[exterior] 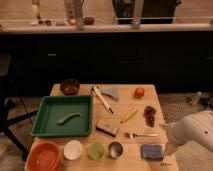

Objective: Place sponge in paper cup

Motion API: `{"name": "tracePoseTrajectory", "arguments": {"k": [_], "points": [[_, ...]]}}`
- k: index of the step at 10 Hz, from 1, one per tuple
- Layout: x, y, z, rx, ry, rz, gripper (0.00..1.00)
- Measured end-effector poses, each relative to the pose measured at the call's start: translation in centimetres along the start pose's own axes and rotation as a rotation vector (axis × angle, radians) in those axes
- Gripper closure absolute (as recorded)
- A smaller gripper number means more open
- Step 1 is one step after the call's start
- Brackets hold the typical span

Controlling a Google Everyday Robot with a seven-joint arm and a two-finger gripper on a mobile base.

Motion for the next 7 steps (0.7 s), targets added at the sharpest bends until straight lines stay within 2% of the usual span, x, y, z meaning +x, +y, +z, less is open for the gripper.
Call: {"name": "tracePoseTrajectory", "arguments": {"k": [1, 4, 6, 7], "points": [[0.0, 0.0, 0.0, -0.001, -0.003, 0.001, 0.2], [1.4, 1.6, 1.5, -0.031, -0.115, 0.057, 0.2], [1.1, 2.3, 2.6, -0.027, -0.174, 0.092, 0.2], [0.8, 2.4, 3.0, -0.025, -0.186, 0.1, 0.2]]}}
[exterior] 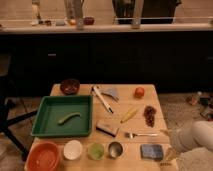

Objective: Place sponge in paper cup

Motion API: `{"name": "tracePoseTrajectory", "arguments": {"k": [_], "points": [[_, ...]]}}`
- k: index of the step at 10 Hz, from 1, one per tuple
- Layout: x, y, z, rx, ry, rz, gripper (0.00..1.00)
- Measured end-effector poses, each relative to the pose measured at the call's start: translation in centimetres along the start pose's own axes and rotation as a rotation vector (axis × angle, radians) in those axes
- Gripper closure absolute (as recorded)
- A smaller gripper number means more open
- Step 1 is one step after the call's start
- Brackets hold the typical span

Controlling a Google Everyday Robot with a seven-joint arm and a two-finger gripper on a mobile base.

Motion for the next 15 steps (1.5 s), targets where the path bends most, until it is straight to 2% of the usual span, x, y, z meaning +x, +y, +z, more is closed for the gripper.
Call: {"name": "tracePoseTrajectory", "arguments": {"k": [3, 9, 15], "points": [[-0.5, 0.7, 1.8, -0.016, -0.044, 0.016, 0.2], [-1.7, 1.7, 4.5, -0.093, -0.148, -0.001, 0.2], [-0.2, 2.4, 5.3, -0.128, -0.165, 0.019, 0.2]]}}
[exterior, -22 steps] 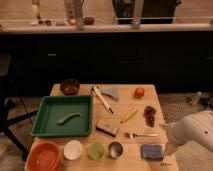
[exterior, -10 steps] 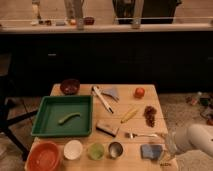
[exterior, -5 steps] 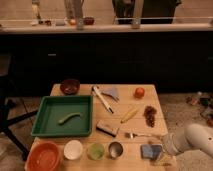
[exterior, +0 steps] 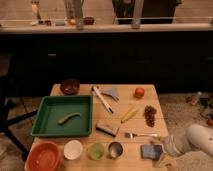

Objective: Place sponge in paper cup

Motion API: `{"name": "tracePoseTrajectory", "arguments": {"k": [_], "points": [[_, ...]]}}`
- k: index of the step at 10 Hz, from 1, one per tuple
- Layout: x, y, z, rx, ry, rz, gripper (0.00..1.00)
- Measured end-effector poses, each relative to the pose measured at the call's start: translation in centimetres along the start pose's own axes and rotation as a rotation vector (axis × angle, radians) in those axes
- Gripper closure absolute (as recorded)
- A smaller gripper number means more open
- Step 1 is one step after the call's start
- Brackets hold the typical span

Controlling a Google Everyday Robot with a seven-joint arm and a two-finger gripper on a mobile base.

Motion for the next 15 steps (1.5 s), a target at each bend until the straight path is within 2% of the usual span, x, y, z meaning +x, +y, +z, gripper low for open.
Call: {"name": "tracePoseTrajectory", "arguments": {"k": [1, 2, 8, 10, 13, 15], "points": [[0.3, 0.0, -0.1, -0.001, -0.001, 0.002, 0.23], [0.5, 0.0, 0.0, -0.002, -0.002, 0.001, 0.3], [1.4, 0.6, 0.1, -0.023, 0.003, -0.016, 0.93], [0.9, 0.7, -0.8, -0.009, -0.001, -0.027, 1.0], [-1.8, 0.6, -4.1, 0.05, 0.017, -0.083, 1.0], [-3.4, 0.6, -5.0, 0.09, 0.025, -0.114, 1.0]]}}
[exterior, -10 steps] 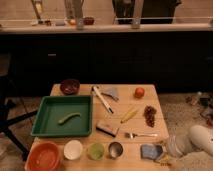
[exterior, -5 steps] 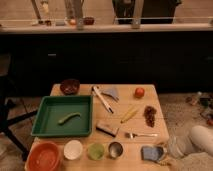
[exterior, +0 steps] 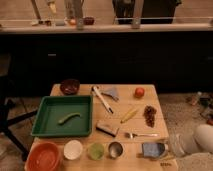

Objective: Place sponge in paper cup

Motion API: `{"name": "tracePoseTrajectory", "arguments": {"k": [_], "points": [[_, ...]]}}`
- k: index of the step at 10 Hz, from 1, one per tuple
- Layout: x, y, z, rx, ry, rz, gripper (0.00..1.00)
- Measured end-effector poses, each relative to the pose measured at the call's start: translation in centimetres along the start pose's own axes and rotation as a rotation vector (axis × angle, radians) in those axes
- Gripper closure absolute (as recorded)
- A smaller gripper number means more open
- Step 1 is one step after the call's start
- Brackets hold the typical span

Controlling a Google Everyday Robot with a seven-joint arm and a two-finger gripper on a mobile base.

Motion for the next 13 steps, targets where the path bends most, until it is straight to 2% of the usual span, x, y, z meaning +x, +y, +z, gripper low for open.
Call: {"name": "tracePoseTrajectory", "arguments": {"k": [2, 8, 10, 12, 13], "points": [[-1.2, -0.2, -0.1, 0.014, 0.002, -0.012, 1.0], [-1.2, -0.2, -0.1, 0.013, 0.002, -0.01, 1.0], [-1.8, -0.4, -0.2, 0.027, -0.021, -0.022, 1.0], [-5.1, -1.5, -0.1, 0.042, -0.082, -0.083, 1.0], [-6.0, -1.8, -0.1, 0.044, -0.096, -0.101, 1.0]]}}
